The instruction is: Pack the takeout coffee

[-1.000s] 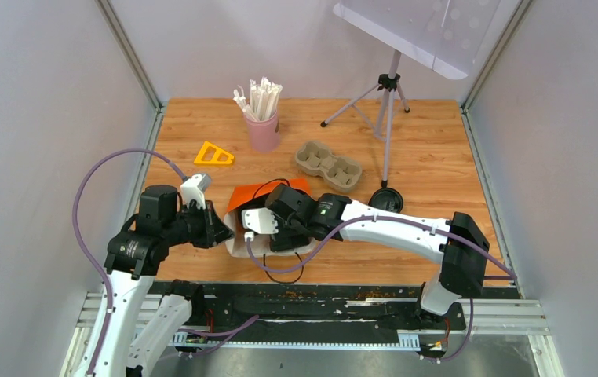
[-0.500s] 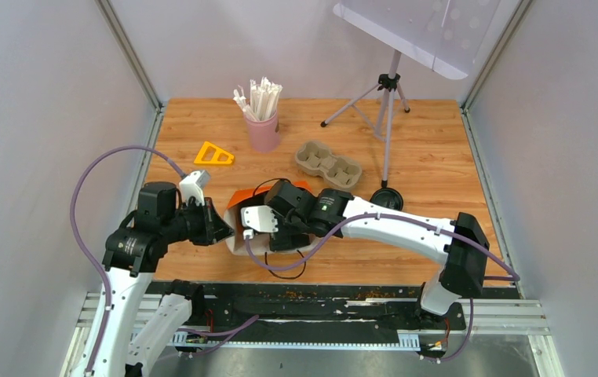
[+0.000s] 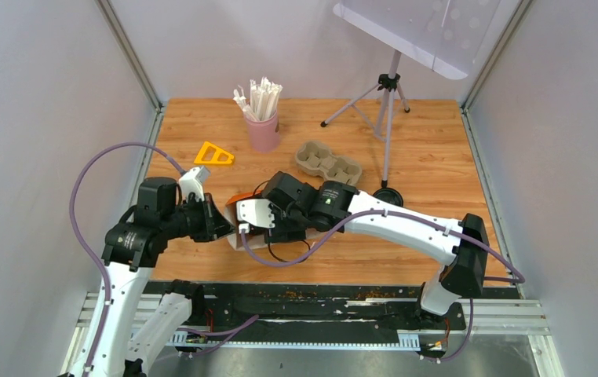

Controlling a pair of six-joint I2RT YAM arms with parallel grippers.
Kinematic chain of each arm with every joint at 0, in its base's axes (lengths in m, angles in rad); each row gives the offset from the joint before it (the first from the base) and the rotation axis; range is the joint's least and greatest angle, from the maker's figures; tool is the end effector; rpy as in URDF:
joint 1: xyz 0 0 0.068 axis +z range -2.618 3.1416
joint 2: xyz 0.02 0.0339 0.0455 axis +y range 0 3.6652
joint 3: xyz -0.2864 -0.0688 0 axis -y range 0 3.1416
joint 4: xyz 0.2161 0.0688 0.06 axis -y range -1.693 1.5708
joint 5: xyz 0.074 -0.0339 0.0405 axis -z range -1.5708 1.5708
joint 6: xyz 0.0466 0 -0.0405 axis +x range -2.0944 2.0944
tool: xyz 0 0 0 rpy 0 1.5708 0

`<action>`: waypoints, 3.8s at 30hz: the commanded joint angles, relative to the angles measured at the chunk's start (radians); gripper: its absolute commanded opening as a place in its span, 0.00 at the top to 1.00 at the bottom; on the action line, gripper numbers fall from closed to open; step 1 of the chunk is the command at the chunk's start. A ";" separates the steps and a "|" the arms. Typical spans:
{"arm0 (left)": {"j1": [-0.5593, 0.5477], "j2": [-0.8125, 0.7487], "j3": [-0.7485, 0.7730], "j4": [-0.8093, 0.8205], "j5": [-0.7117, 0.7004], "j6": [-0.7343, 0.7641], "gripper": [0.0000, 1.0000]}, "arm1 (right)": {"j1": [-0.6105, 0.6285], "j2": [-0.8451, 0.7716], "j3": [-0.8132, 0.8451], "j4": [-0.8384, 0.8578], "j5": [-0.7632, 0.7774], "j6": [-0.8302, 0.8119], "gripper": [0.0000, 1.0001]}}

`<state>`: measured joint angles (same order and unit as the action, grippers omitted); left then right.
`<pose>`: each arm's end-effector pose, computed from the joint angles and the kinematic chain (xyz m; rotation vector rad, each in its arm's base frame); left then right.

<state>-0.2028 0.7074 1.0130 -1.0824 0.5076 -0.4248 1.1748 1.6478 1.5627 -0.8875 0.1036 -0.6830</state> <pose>0.0661 -0.0367 0.3414 -0.0064 2.4021 -0.8983 0.1318 0.3028 0.3410 -2.0073 1.5511 0.0628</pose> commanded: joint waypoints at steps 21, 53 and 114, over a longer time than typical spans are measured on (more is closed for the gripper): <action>0.000 0.023 0.063 0.016 -0.004 -0.243 1.00 | -0.065 -0.168 0.139 0.127 -0.104 0.188 0.31; 0.000 0.101 0.110 0.001 -0.198 -0.484 1.00 | -0.211 -0.336 -0.004 0.261 0.023 0.481 0.28; 0.101 1.290 1.195 0.473 -0.476 -0.037 0.32 | -0.276 -0.636 -0.124 0.144 -0.105 0.677 0.00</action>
<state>-0.1284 1.9720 2.1498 -0.6346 0.0151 -0.4500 0.9016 1.0374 1.4273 -0.7681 -0.0017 -0.0349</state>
